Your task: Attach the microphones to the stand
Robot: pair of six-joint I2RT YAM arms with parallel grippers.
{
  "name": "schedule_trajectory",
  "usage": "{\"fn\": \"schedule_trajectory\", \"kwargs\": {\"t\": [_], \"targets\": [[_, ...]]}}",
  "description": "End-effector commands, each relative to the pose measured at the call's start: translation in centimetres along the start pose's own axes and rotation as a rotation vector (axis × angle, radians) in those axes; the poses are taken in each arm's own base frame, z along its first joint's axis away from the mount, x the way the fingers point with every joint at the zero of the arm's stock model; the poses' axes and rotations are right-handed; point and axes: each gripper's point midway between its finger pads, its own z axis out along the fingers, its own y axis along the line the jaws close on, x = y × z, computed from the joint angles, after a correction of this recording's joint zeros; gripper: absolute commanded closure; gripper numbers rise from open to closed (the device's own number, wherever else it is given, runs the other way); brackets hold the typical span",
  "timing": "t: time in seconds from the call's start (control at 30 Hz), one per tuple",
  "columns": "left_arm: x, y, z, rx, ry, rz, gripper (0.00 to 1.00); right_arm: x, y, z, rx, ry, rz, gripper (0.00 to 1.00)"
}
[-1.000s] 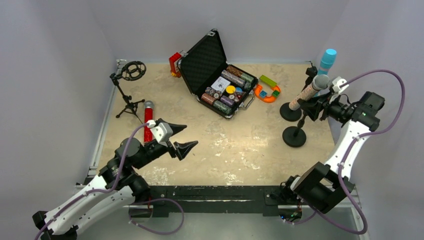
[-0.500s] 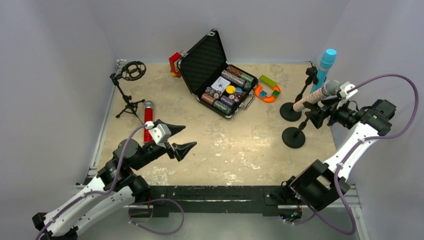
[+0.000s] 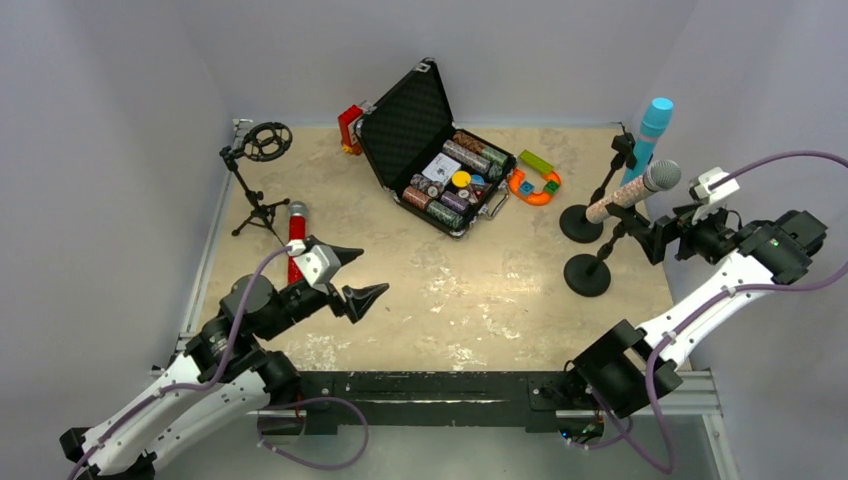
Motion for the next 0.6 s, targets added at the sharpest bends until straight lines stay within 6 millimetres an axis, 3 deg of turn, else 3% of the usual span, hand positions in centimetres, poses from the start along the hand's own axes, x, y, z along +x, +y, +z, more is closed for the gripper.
{"fn": "schedule_trajectory", "kwargs": {"t": [0.0,0.33,0.47,0.57], "targets": [[-3.2,1.0,-0.8,-0.058,-0.032,0.023,0.16,-2.9,-0.5,-2.7,0.118,0.038,-0.105,0.05],[-6.4,1.8,-2.3,-0.11,-0.025,0.008,0.06,-8.6,-1.4,-6.9,0.361,0.099,-0.225,0.04],[-7.7,2.1,-2.8,-0.131,-0.014,0.017,0.05,-12.5,-1.4,-8.9,0.444,0.085,-0.293,0.03],[-8.6,3.0,-3.3,-0.183,0.007,0.03,0.05,-16.6,0.3,-9.7,0.431,0.018,-0.351,0.03]]}}
